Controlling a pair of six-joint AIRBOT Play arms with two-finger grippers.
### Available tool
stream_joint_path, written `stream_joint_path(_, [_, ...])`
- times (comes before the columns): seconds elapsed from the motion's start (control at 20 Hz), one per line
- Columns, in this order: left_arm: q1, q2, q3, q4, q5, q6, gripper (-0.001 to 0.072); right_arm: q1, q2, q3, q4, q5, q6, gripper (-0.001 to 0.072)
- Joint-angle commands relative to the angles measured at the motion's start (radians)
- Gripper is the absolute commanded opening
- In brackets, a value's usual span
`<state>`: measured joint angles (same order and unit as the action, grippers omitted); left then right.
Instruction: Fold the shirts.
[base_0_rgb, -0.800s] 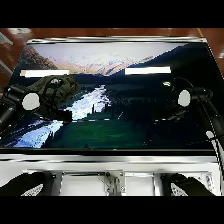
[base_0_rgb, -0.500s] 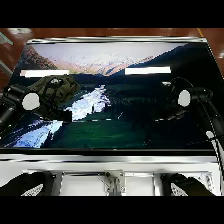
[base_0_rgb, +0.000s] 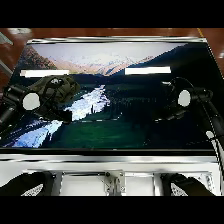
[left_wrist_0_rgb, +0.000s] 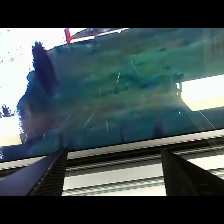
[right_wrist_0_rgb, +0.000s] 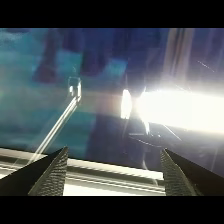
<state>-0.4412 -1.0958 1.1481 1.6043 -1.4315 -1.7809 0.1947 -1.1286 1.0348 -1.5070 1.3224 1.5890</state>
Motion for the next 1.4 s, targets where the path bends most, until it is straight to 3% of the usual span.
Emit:
stream_joint_path(0.0, [0.000,-0.002,0.000,0.000,0.069,0.003,0.0709,0.000,0.000,0.000,0.008,0.001,0.001,0.0689])
stream_joint_path(0.2, [-0.001,-0.003,0.000,-0.019,0.279,-0.013,0.0709,0.000,0.000,0.000,0.014,-0.026,0.001,0.0689])
stream_joint_path(0.5, [0.010,-0.041,0.001,0.020,0.396,-0.023,0.0708,0.000,0.000,0.000,0.061,-0.066,0.016,0.0688])
stream_joint_path(0.6, [0.098,-0.100,0.055,0.056,0.451,-0.008,0.0720,0.000,0.000,0.000,0.102,-0.096,0.020,0.0688])
stream_joint_path(0.75, [0.312,-0.278,0.270,0.040,0.430,0.015,0.0720,0.000,0.000,0.000,0.121,-0.119,0.020,0.0688])
stream_joint_path(0.95, [0.540,-0.600,0.593,-0.246,0.245,0.053,0.0720,0.000,0.000,0.000,0.114,-0.126,0.019,0.0687])
stream_joint_path(1.1, [0.593,-0.762,0.698,-0.305,0.137,0.049,0.0720,0.000,0.000,0.000,0.114,-0.136,0.020,0.0687])
stream_joint_path(1.35, [0.635,-0.851,0.702,-0.297,0.163,-0.005,0.0720,0.000,0.000,0.000,0.114,-0.142,0.026,0.0687])
